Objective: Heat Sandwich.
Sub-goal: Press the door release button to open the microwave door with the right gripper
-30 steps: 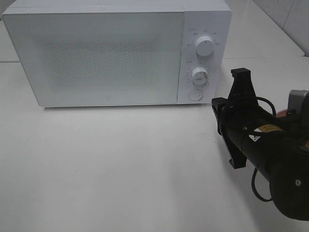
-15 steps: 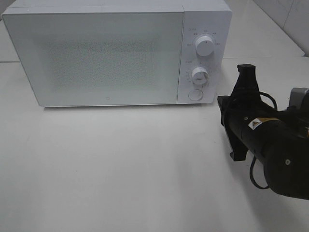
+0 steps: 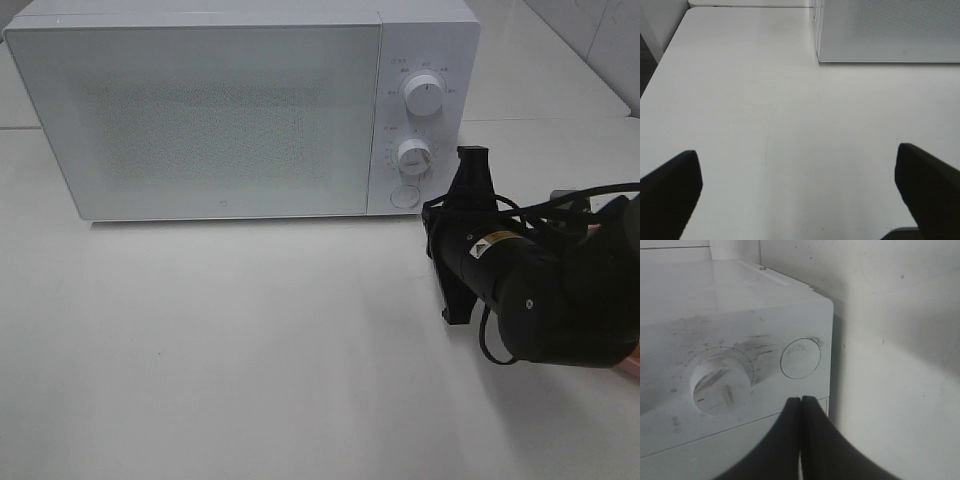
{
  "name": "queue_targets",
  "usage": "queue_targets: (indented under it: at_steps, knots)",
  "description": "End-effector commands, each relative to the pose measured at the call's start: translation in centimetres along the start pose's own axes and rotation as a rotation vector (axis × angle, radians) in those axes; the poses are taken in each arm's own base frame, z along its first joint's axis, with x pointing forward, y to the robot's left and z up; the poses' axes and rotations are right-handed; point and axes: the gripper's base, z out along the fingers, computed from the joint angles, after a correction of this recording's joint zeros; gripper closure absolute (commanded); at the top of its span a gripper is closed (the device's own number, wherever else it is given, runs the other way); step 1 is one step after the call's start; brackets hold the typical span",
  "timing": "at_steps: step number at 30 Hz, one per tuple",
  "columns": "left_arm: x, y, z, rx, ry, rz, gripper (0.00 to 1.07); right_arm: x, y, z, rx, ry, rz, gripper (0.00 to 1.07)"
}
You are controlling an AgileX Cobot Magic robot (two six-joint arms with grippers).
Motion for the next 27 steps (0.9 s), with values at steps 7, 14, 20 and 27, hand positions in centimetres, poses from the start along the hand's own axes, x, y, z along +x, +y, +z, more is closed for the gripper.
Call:
queue_targets:
  at_steps: [7, 14, 20, 27]
  knots:
    - [0.0, 0.0, 0.0, 0.004, -0.007, -0.001, 0.07, -0.1, 0.9, 3.1, -0.018, 0.012, 0.011, 1.07]
    - [0.0, 0.0, 0.0, 0.004, -0.007, -0.001, 0.07, 0.1, 1.2, 5.3, -0.009, 0.032, -0.002, 1.07]
    - [0.0, 0.0, 0.0, 0.004, -0.007, -0.001, 0.07, 0.4, 0.7, 6.3, 0.01, 0.034, 0.002, 1.07]
    - [0.0, 0.0, 0.0, 0.004, -0.007, -0.001, 0.07, 0.2, 0.5, 7.7, 0.012, 0.02, 0.01, 1.07]
